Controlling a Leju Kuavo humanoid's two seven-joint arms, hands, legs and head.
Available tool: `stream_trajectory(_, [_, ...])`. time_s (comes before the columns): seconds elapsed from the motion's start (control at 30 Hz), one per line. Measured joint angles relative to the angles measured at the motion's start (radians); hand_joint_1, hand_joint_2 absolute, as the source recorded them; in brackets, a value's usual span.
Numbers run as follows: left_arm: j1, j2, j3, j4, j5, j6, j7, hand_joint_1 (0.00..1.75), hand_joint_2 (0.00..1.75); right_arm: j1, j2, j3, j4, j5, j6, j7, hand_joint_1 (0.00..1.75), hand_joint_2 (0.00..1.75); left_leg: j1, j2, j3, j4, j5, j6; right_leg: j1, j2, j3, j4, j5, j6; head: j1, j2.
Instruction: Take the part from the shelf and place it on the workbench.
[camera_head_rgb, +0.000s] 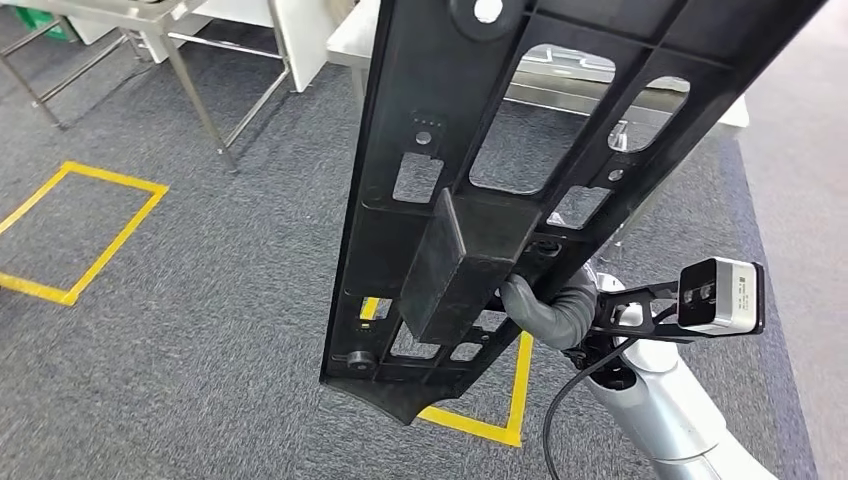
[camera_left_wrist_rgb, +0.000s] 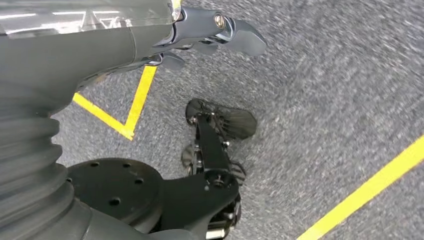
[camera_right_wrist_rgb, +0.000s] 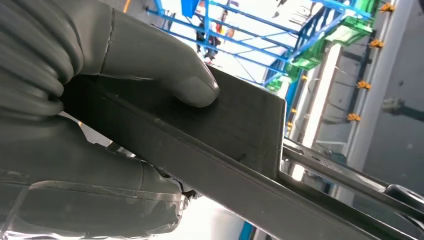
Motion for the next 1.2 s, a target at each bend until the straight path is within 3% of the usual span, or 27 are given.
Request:
stream_trajectory(0.03, [0.000,0.000,0.000,0.000,0.000,-0.001,0.000,0.00,1.75,0.000,0.000,0.000,-0.001,0.000,0.001,0.000,1.75,1.75,-0.003,0.008,0.002,0.001,-0.003,-0.006,0.004,-0.009,0.010,-0.021,0.003,-0.008,-0.001,0.000])
stream_trajectory(0.1, [-0.002,0.000,0.000,0.000,-0.002,-0.003,0.001,0.00,1.75,0.000,-0.001,-0.001,-0.002,-0.001,0.000,0.001,1.75,1.75,-0.004,0.023,0.007,0.000,-0.008,-0.018,0.005,0.010,0.007,-0.023,0.002,-0.022,-0.002,0.000])
stream_trajectory(0.17, [-0.004,0.000,0.000,0.000,-0.007,-0.005,0.000,0.00,1.75,-0.003,-0.002,-0.003,-0.002,0.000,-0.006,0.006,1.75,1.75,0.000,-0.006,0.000,0.025,-0.029,-0.030,0.001,0.027,0.009,-0.028,0.005,-0.035,-0.004,0.000])
stream_trajectory(0.23, [-0.004,0.001,0.000,0.000,-0.011,-0.005,0.000,0.00,1.75,-0.007,-0.001,-0.004,-0.003,0.000,-0.011,0.012,1.75,1.75,0.004,-0.061,-0.047,0.129,-0.088,-0.038,-0.002,0.040,0.011,-0.031,0.006,-0.044,-0.008,0.000])
stream_trajectory(0.3, [0.001,0.001,0.000,0.000,-0.013,-0.006,0.001,0.00,1.75,-0.007,-0.001,-0.003,-0.002,0.000,-0.013,0.017,1.75,1.75,0.005,-0.082,-0.117,0.270,-0.143,-0.040,0.001,0.056,0.012,-0.031,0.004,-0.049,-0.012,0.000])
stream_trajectory(0.33, [0.002,0.001,0.000,0.000,-0.014,-0.006,0.001,0.00,1.75,-0.006,-0.001,-0.003,-0.002,0.000,-0.013,0.018,1.75,1.75,0.005,-0.084,-0.139,0.305,-0.145,-0.040,0.003,0.064,0.013,-0.030,0.003,-0.050,-0.012,0.000])
stream_trajectory(0.37, [0.003,0.001,0.000,0.000,-0.014,-0.006,0.002,0.00,1.75,-0.006,-0.001,-0.003,-0.001,-0.001,-0.013,0.019,1.75,1.75,0.005,-0.084,-0.141,0.298,-0.124,-0.037,0.004,0.072,0.015,-0.030,0.002,-0.050,-0.012,0.000])
stream_trajectory(0.4, [0.003,0.001,0.000,0.000,-0.015,-0.006,0.002,0.00,1.75,-0.005,-0.002,-0.003,-0.001,-0.001,-0.012,0.019,1.75,1.75,0.005,-0.084,-0.124,0.250,-0.087,-0.033,0.005,0.079,0.019,-0.029,0.000,-0.050,-0.012,0.000])
stream_trajectory(0.47, [0.003,0.003,0.000,0.000,-0.015,-0.007,0.003,0.00,1.75,-0.006,-0.002,-0.003,0.000,-0.003,-0.012,0.020,1.75,1.75,0.002,-0.088,-0.062,0.104,-0.009,-0.021,0.007,0.089,0.026,-0.028,-0.005,-0.046,-0.012,0.000])
stream_trajectory(0.5, [0.002,0.004,0.000,0.000,-0.015,-0.008,0.002,0.00,1.75,-0.006,-0.002,-0.003,0.000,-0.004,-0.012,0.020,1.75,1.75,-0.001,-0.090,-0.039,0.051,0.009,-0.015,0.009,0.093,0.027,-0.027,-0.007,-0.042,-0.012,0.000])
stream_trajectory(0.53, [0.001,0.004,-0.001,0.000,-0.015,-0.010,0.002,0.00,1.75,-0.005,-0.002,-0.003,0.000,-0.005,-0.012,0.021,1.75,1.75,-0.003,-0.092,-0.026,0.022,0.014,-0.010,0.009,0.095,0.026,-0.026,-0.008,-0.038,-0.011,0.000])
stream_trajectory(0.67, [0.000,0.005,0.000,0.000,-0.014,-0.015,-0.002,0.00,1.75,-0.006,-0.010,-0.003,0.003,-0.012,-0.012,0.020,1.75,1.75,-0.001,-0.090,-0.018,0.001,0.013,0.012,0.008,0.094,0.017,-0.008,-0.022,-0.015,-0.010,0.000])
stream_trajectory(0.73, [0.000,0.005,0.000,0.000,-0.012,-0.017,-0.008,0.00,1.75,-0.006,-0.015,-0.003,0.004,-0.017,-0.012,0.018,1.75,1.75,0.002,-0.088,-0.013,-0.005,0.014,0.021,0.004,0.088,-0.028,0.085,-0.071,-0.006,-0.007,0.000])
stream_trajectory(0.8, [0.000,0.005,0.000,0.000,-0.010,-0.018,-0.012,0.00,1.75,-0.003,-0.019,-0.002,0.008,-0.019,-0.012,0.015,1.75,1.75,0.002,-0.087,-0.012,-0.005,0.010,0.025,-0.001,0.086,-0.102,0.223,-0.125,0.001,-0.006,0.000])
stream_trajectory(0.83, [0.001,0.005,0.000,0.000,-0.010,-0.018,-0.013,0.00,1.75,-0.001,-0.019,-0.001,0.010,-0.019,-0.012,0.014,1.75,1.75,0.001,-0.087,-0.010,-0.004,0.007,0.025,-0.004,0.085,-0.128,0.265,-0.130,0.004,-0.006,0.000])
stream_trajectory(0.87, [0.002,0.005,0.000,0.000,-0.010,-0.019,-0.014,0.00,1.75,0.000,-0.020,0.000,0.011,-0.020,-0.012,0.013,1.75,1.75,0.002,-0.086,-0.007,-0.004,0.004,0.024,-0.007,0.084,-0.134,0.269,-0.116,0.006,-0.006,0.000])
stream_trajectory(0.93, [0.003,0.004,0.000,0.000,-0.010,-0.019,-0.015,0.00,1.75,0.000,-0.022,0.001,0.013,-0.023,-0.012,0.011,1.75,1.75,0.002,-0.087,0.006,-0.003,-0.006,0.019,-0.011,0.078,-0.086,0.157,-0.039,0.006,-0.006,0.000])
stream_trajectory(1.0, [0.004,0.004,0.000,0.000,-0.010,-0.019,-0.017,0.00,1.75,-0.002,-0.025,0.001,0.015,-0.028,-0.011,0.007,1.75,1.75,-0.001,-0.087,0.014,-0.001,-0.018,0.009,-0.009,0.067,-0.024,0.027,0.009,0.000,-0.006,0.000])
stream_trajectory(1.03, [0.005,0.004,0.000,0.000,-0.010,-0.019,-0.018,0.00,1.75,-0.003,-0.025,0.001,0.015,-0.031,-0.011,0.005,1.75,1.75,-0.002,-0.087,0.016,-0.001,-0.022,0.002,-0.007,0.064,-0.010,-0.005,0.013,-0.005,-0.007,0.000])
stream_trajectory(1.13, [0.004,0.004,0.000,0.000,-0.010,-0.019,-0.020,0.00,1.75,-0.003,-0.028,0.002,0.017,-0.035,-0.011,0.001,1.75,1.75,-0.003,-0.083,0.025,-0.003,-0.034,-0.015,-0.003,0.069,-0.001,-0.020,-0.002,-0.025,-0.010,0.000])
stream_trajectory(1.2, [0.004,0.005,0.000,0.000,-0.009,-0.019,-0.022,0.00,1.75,-0.004,-0.029,0.002,0.017,-0.036,-0.010,0.000,1.75,1.75,-0.001,-0.084,0.012,0.041,-0.056,-0.025,-0.006,0.071,0.018,-0.027,-0.010,-0.039,-0.013,0.000])
